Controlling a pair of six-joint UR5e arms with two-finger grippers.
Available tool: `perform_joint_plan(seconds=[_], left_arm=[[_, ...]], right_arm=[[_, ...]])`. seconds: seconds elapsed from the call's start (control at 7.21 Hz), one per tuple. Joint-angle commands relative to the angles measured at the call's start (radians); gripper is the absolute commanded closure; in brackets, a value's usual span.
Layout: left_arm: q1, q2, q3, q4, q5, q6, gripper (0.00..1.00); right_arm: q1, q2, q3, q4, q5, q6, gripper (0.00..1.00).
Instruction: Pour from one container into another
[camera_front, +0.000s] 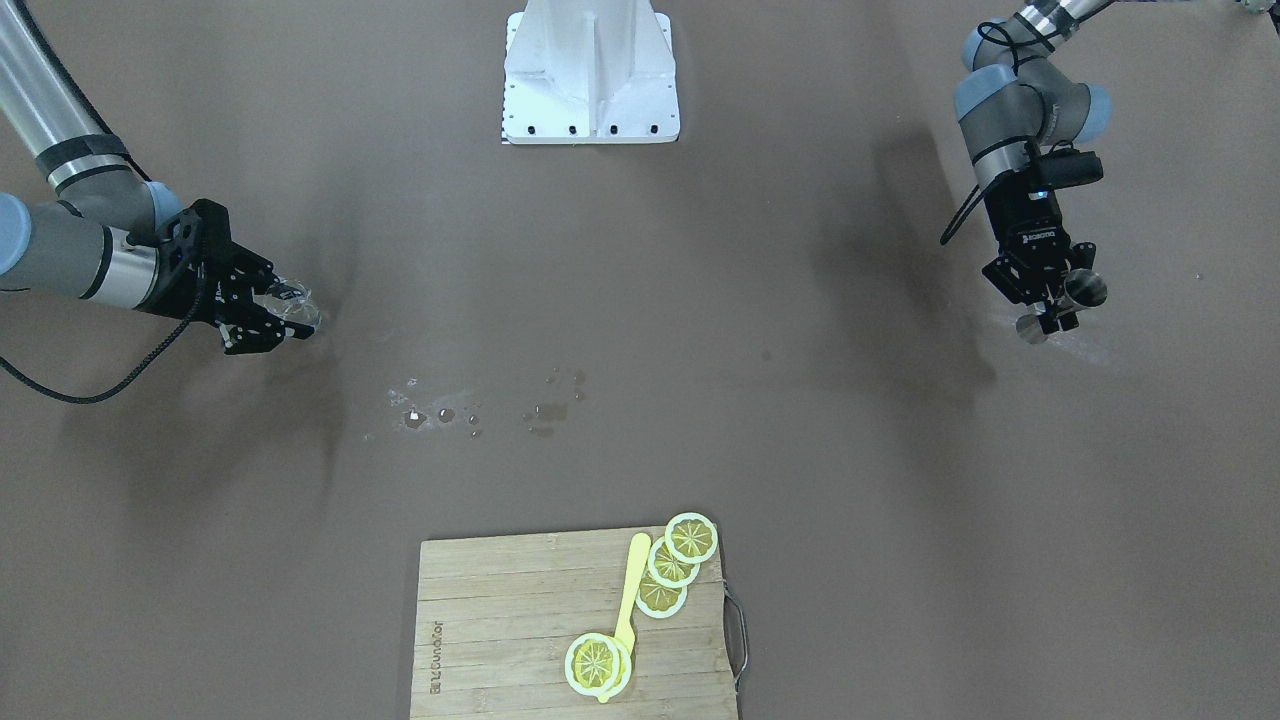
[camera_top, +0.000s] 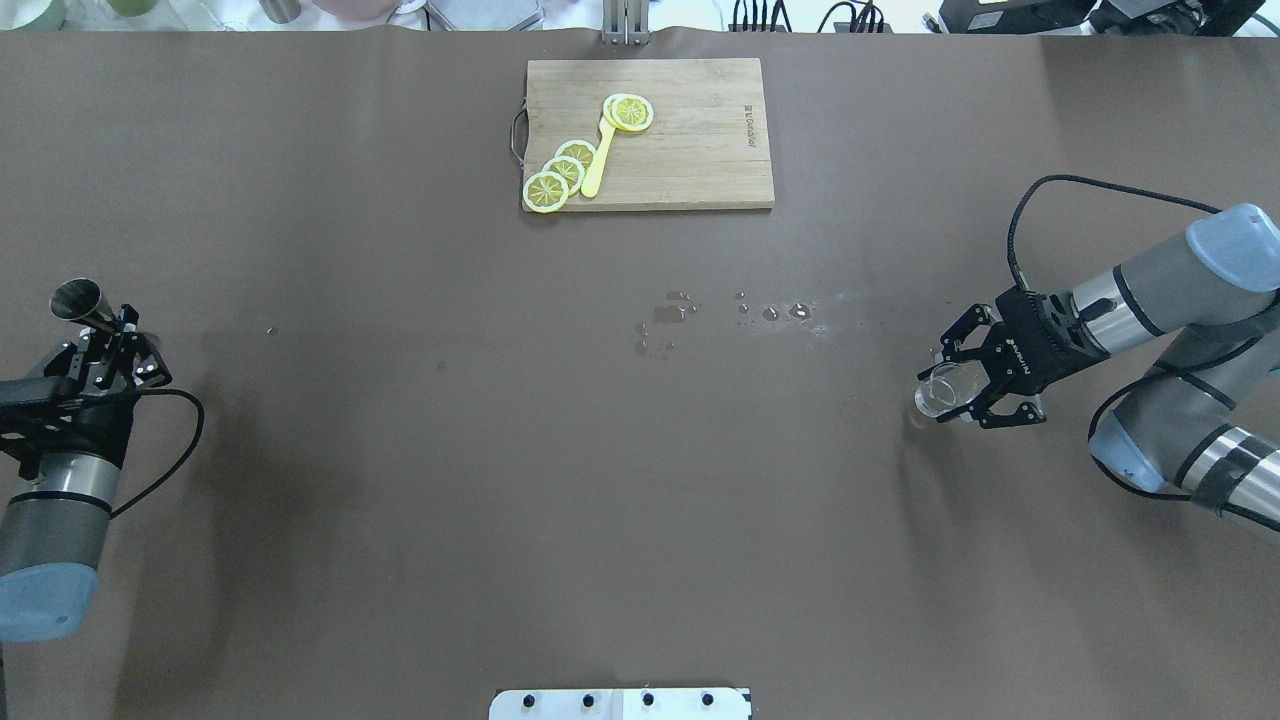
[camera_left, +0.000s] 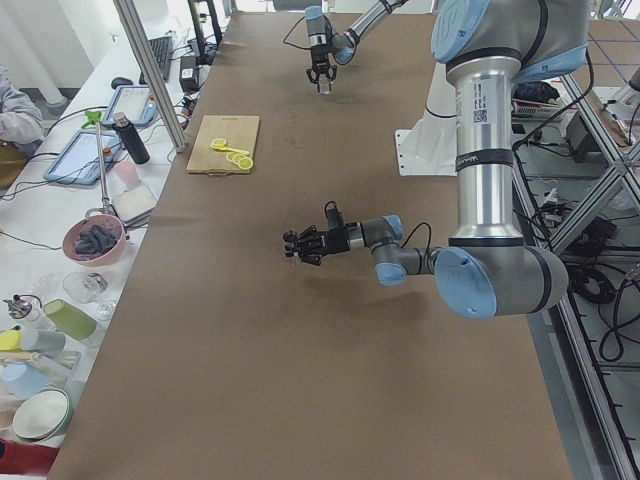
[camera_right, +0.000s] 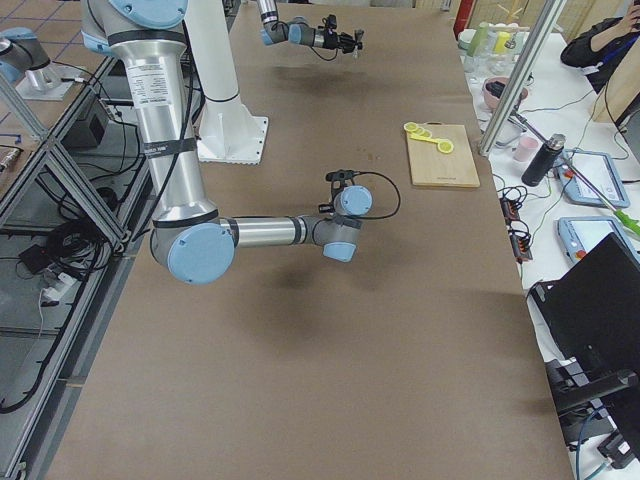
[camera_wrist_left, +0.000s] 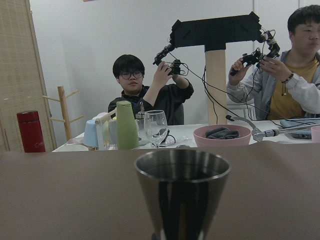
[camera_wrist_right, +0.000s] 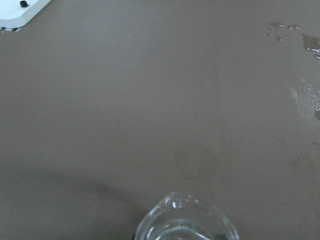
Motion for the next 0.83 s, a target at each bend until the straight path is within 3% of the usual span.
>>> perform_joint_plan(seconds=[0.0, 0.14, 0.42, 0.55, 0.69], left_arm=[[-0.017, -0.087, 0.009, 0.112, 0.006, -0.040, 1.00], [-0.042, -0.127, 0.013, 0.180, 0.004, -0.042, 1.00], [-0.134, -0.298, 0.157, 0.292, -0.006, -0.118, 1.00], [-0.161, -0.354, 0.218, 0.297, -0.040, -0.119, 1.00], [-0.166, -0.362, 0.230, 0.299, -0.045, -0.120, 1.00]], right_arm=[[0.000, 0.019, -0.027, 0.003, -0.001, 0.001, 1.00], [0.000, 0.024, -0.034, 0.003, -0.001, 0.001, 1.00], [0.000, 0.025, -0.034, 0.003, -0.001, 0.010, 1.00], [-0.002, 0.027, -0.034, 0.014, -0.001, 0.069, 0.79], [-0.002, 0.036, -0.034, 0.021, 0.000, 0.077, 0.35]])
